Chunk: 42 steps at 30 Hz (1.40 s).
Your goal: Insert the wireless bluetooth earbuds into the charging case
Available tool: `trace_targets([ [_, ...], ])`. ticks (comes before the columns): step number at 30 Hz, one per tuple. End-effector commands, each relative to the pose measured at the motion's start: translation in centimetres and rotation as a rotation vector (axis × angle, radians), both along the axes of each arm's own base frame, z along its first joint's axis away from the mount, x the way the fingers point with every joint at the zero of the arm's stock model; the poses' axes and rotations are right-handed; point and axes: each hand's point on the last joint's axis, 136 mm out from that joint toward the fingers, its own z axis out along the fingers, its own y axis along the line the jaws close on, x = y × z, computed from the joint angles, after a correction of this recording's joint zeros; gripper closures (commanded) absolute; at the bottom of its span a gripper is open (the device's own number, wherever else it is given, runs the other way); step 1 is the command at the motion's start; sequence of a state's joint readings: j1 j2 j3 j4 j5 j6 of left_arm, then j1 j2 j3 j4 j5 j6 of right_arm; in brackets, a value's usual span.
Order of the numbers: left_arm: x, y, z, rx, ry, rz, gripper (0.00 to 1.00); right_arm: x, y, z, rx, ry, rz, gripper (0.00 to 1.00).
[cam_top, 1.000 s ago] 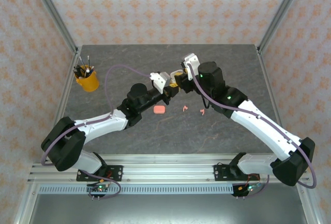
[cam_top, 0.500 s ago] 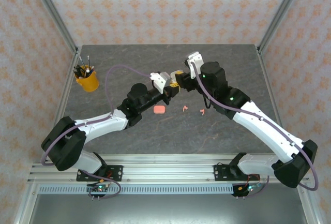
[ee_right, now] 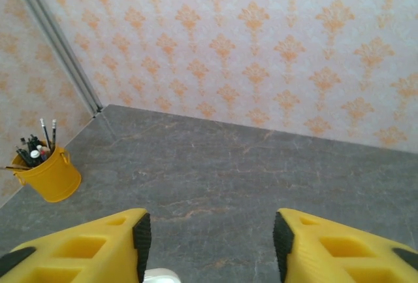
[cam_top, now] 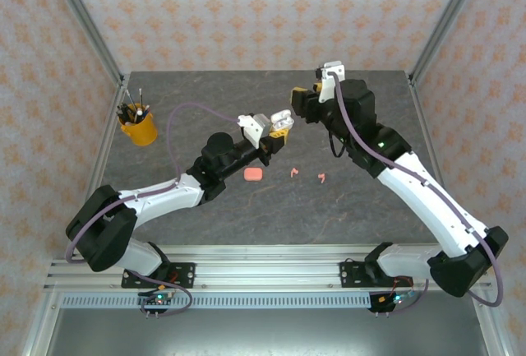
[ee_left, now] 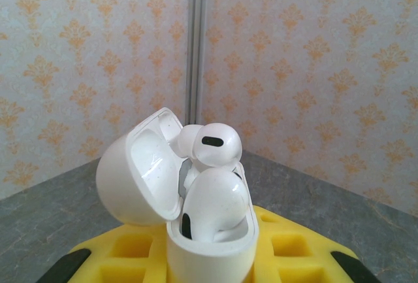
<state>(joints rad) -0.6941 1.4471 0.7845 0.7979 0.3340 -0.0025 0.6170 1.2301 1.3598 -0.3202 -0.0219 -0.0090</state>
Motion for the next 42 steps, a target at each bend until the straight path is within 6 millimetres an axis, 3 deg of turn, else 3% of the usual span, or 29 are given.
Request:
trace_targets([
  [1, -0.6, 0.0, 2.4, -0.051, -0.066, -0.018, 1.0, 0.1, -0.6, -1.9, 0.018, 0.107, -0.033, 0.54],
  [5, -0.8, 0.0, 2.5, -0.049, -0.073, -0.019, 1.0, -0.1, -0.7, -3.4, 0.022, 0.163, -0.022, 0.69],
  [8, -0.8, 0.0, 2.4, -0.049, -0.072, -0.02, 1.0, -0.4, -0.4, -4.2, 0.024, 0.188, -0.002, 0.74],
  [32, -0.7, -0.2, 2.9, -0.058, -0.078, -0.025, 1.0, -0.9, 1.9, -7.2, -0.012, 0.292, 0.122, 0.8],
  [42, -0.5, -0.2, 2.9, -0.058, -0.076, -0.023, 1.0, -2.0, 1.5, -7.8, -0.043, 0.308, 0.143, 0.81],
])
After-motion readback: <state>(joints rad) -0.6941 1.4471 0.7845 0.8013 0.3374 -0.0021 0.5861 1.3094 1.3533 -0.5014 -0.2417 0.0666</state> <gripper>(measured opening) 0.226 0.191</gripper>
